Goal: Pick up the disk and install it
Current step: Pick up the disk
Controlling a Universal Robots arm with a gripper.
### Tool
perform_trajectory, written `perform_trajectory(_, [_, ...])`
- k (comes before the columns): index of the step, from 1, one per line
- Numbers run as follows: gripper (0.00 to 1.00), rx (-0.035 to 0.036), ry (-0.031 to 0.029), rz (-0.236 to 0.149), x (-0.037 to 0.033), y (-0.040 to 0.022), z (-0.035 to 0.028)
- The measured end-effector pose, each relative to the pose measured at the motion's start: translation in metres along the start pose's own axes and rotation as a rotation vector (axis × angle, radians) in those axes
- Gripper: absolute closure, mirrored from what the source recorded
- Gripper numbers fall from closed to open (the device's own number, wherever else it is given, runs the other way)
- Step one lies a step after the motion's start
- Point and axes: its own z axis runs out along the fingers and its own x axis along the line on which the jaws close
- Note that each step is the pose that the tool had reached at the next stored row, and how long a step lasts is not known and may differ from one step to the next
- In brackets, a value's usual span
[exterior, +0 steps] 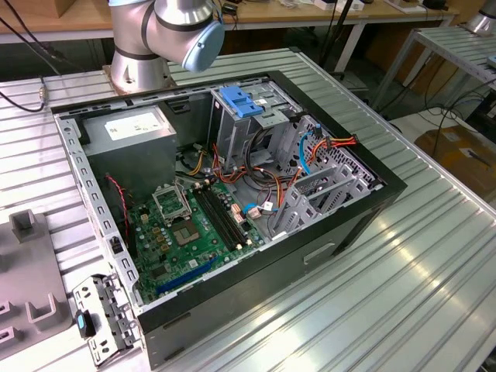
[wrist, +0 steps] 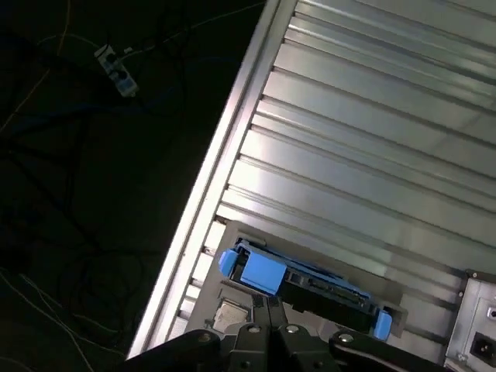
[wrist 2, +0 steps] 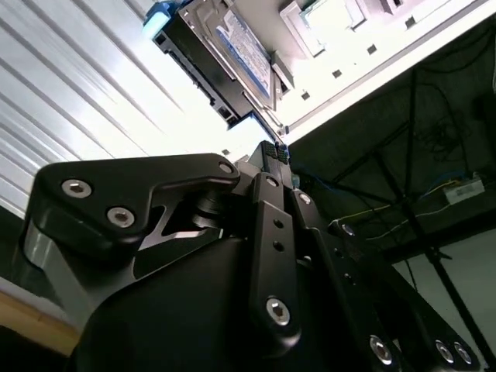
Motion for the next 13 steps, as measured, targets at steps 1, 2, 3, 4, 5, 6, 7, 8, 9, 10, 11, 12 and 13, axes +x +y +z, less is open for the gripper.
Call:
perform_trajectory(1, [0.89, 0.0007, 0.0030, -0.032, 0.0000, 0.0000, 0.0002])
perform_trajectory(2, [0.89, 0.0011, 0.0049, -0.052, -0.0001, -0.0001, 0.0003])
perform_trajectory(3, [0.89, 0.0015, 0.0069, -0.071, -0.0001, -0.0001, 0.0003])
perform_trajectory(4, [0.89, 0.0020, 0.0092, -0.095, -0.0001, -0.0001, 0.0005])
perform_trajectory(5, [0.89, 0.0024, 0.0109, -0.113, -0.0001, -0.0001, 0.0007])
perform_trajectory(6, [0.89, 0.0028, 0.0129, -0.132, -0.0001, -0.0001, 0.0008])
perform_trajectory(7, [0.89, 0.0032, 0.0146, -0.151, -0.0001, -0.0001, 0.0010])
perform_trajectory(8, [0.89, 0.0037, 0.0165, -0.170, -0.0001, -0.0002, 0.0011])
perform_trajectory(9, [0.89, 0.0040, 0.0181, -0.187, -0.0001, -0.0002, 0.0011])
perform_trajectory(10, [0.89, 0.0046, 0.0205, -0.212, -0.0001, -0.0001, 0.0012])
perform_trajectory(11, [0.89, 0.0049, 0.0220, -0.228, -0.0001, -0.0002, 0.0013])
perform_trajectory(12, [0.89, 0.0057, 0.0254, -0.262, -0.0001, -0.0002, 0.0015])
perform_trajectory(13, [0.89, 0.0061, 0.0276, -0.285, -0.0001, -0.0002, 0.0017])
